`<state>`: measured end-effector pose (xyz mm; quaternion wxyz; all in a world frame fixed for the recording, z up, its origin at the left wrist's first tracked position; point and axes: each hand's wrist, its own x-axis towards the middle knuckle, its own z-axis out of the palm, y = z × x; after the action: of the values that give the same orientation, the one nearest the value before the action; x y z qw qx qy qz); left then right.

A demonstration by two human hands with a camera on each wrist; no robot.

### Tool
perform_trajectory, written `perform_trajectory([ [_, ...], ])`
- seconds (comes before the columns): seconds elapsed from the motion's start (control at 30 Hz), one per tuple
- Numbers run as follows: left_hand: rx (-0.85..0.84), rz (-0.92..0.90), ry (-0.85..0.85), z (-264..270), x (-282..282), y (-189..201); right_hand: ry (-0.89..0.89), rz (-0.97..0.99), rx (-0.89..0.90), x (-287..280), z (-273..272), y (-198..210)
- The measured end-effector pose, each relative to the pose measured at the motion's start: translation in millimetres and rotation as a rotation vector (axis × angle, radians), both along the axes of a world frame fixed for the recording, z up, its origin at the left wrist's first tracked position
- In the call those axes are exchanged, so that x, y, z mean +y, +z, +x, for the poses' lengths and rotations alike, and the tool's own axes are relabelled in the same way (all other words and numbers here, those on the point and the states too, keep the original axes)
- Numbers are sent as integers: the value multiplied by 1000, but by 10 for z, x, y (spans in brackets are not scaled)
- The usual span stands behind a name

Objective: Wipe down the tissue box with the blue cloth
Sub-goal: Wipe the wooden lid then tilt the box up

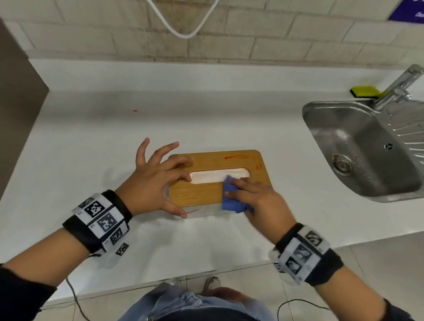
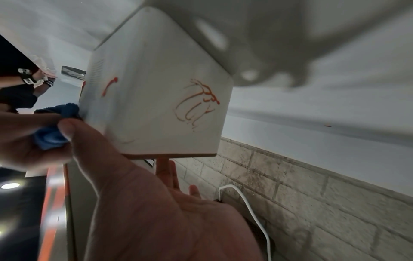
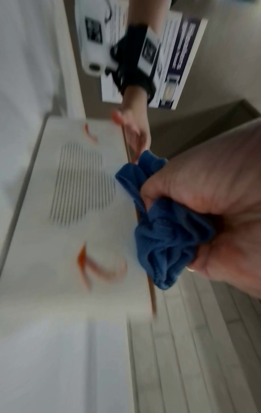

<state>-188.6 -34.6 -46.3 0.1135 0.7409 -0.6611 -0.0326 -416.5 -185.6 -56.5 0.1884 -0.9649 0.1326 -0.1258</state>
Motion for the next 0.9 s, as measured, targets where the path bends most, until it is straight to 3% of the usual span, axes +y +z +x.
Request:
perform_trajectory([
  [0.13,-32,9,16,-33,14,6,-218,-3,100,-535,-538,101],
  [0.2,-44,-1,49,-87,30,16,-368,66,63,-694,-788,62],
  [0.33,-60,10,63,-411,-41,-80,-840,377,-288,-658,-994,34],
  [0.4,-52,38,70,-542,-128,-136,-943,611,-511,-581,-975,-20],
  [0.47,-71,46,76,-569,-209,-149,-943,791,-666,-489,-914,-104],
  [0.53,-103,28,61,-528,-272,-149,-893,862,-702,-367,-814,-179],
  [0.6,-36,6,86,-453,-325,-60,-822,832,-680,-237,-679,-195],
  [0.77,352,126,199,-139,-466,201,-539,813,-745,-37,-312,-147],
  [0.9,443,222,190,-50,-485,188,-392,617,-783,-117,20,-47],
])
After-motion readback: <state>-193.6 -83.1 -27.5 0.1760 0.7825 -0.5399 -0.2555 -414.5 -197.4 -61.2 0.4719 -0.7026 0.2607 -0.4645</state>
